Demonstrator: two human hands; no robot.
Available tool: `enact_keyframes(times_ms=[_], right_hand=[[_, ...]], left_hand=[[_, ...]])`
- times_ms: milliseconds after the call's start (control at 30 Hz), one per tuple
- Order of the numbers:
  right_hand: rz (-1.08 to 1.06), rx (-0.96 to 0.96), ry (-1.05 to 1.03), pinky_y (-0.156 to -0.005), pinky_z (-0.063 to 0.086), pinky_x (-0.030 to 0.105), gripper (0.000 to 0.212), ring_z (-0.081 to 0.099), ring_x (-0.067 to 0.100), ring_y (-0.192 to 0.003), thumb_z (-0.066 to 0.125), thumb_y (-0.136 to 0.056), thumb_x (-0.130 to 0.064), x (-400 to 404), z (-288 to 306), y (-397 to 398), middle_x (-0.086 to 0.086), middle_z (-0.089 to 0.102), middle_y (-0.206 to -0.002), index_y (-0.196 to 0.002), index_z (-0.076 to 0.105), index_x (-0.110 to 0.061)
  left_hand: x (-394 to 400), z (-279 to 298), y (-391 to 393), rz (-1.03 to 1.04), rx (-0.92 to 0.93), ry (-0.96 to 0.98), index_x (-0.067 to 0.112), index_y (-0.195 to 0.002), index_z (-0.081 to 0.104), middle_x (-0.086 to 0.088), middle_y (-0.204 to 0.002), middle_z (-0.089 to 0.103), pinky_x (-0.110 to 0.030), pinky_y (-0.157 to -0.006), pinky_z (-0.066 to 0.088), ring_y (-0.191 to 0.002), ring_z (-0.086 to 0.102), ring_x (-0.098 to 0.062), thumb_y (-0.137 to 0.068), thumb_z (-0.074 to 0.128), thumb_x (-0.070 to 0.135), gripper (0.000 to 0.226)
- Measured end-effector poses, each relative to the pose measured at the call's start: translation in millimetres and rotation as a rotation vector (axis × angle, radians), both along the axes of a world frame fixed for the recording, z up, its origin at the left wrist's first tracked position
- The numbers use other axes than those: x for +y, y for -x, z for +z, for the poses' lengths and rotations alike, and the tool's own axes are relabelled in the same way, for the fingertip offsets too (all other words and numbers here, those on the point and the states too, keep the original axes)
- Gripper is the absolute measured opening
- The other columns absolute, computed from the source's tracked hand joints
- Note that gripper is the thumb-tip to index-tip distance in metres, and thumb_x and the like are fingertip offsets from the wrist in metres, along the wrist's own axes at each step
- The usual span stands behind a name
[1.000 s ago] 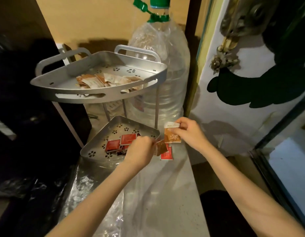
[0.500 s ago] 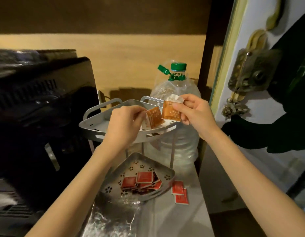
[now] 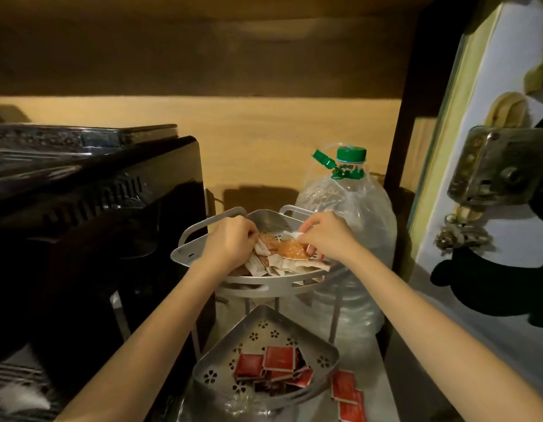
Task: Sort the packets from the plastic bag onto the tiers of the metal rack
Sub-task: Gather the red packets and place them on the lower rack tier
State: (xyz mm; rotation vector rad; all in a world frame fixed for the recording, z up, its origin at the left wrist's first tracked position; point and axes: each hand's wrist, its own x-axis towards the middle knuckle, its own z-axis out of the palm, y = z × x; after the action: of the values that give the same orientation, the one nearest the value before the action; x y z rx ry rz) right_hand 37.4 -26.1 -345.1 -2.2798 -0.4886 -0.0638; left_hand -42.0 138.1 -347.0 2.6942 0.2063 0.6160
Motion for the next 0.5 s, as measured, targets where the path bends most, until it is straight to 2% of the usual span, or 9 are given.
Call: enact_keyframes(times_ms=[67,133,200,267,333,433,500], right_hand=[[0.036,-0.025,0.067,-0.037,0.040,0.010,0.005,0.054,-0.005,-0.035,0.067,-0.080,-0.017,2,-1,0,-0.010,0.063,-0.060,-0.083,0.065,-0.021],[0.074,-0.081,0.143,-0.034,0.032,0.006,0.008,0.054,-0.007,-0.043,0.066,-0.082,-0.016,3,0,2,-0.012,0.062,-0.072,-0.088,0.069,-0.020],[0.094,-0.129,0.167,-0.048,0.038,0.010,0.013,0.053,-0.003,-0.058,0.063,-0.083,-0.013,1,2,3,-0.005,0.068,-0.086,-0.090,0.071,-0.018],[0.104,-0.139,0.153,-0.070,0.049,0.022,0.017,0.059,0.008,-0.077,0.059,-0.085,-0.011,-3,4,4,0.000,0.070,-0.099,-0.096,0.071,-0.017],[0.126,-0.129,0.101,-0.083,0.047,0.026,0.021,0.060,0.013,-0.088,0.055,-0.087,-0.010,-12,7,6,0.002,0.069,-0.104,-0.100,0.069,-0.017],[0.206,-0.111,-0.020,-0.084,0.048,0.027,0.023,0.062,0.013,-0.090,0.053,-0.088,-0.008,-31,12,14,0.001,0.069,-0.099,-0.103,0.068,-0.018],[0.243,-0.104,-0.128,-0.073,0.050,0.022,0.021,0.065,0.008,-0.080,0.054,-0.087,-0.006,-45,13,23,0.001,0.070,-0.088,-0.099,0.068,-0.017]], left_hand=[[0,0,-4,-0.011,0.030,-0.043,0.016,-0.102,0.068,-0.005,-0.101,0.070,-0.036,-0.075,0.057,-0.087,0.064,-0.018,-0.089,0.055,0.018,0.019],[1,2,-5,-0.023,0.059,-0.083,0.016,-0.106,0.067,-0.006,-0.106,0.068,-0.033,-0.075,0.055,-0.089,0.063,-0.019,-0.090,0.054,0.017,0.021],[-1,4,-4,-0.041,0.080,-0.106,0.017,-0.108,0.066,-0.007,-0.110,0.067,-0.034,-0.075,0.055,-0.091,0.063,-0.020,-0.091,0.050,0.015,0.023],[-6,8,0,-0.059,0.050,-0.120,0.017,-0.111,0.065,-0.007,-0.111,0.067,-0.036,-0.075,0.056,-0.092,0.063,-0.021,-0.092,0.046,0.013,0.027],[-16,13,6,-0.124,-0.047,-0.121,0.015,-0.113,0.063,-0.008,-0.110,0.067,-0.034,-0.077,0.054,-0.093,0.063,-0.020,-0.092,0.045,0.012,0.028],[-40,23,20,-0.319,-0.181,-0.041,0.015,-0.112,0.064,-0.003,-0.106,0.068,-0.025,-0.077,0.050,-0.087,0.061,-0.011,-0.092,0.049,0.018,0.026],[-59,27,31,-0.444,-0.202,0.060,0.018,-0.110,0.065,0.003,-0.097,0.069,-0.012,-0.071,0.047,-0.078,0.060,-0.002,-0.091,0.051,0.022,0.024]])
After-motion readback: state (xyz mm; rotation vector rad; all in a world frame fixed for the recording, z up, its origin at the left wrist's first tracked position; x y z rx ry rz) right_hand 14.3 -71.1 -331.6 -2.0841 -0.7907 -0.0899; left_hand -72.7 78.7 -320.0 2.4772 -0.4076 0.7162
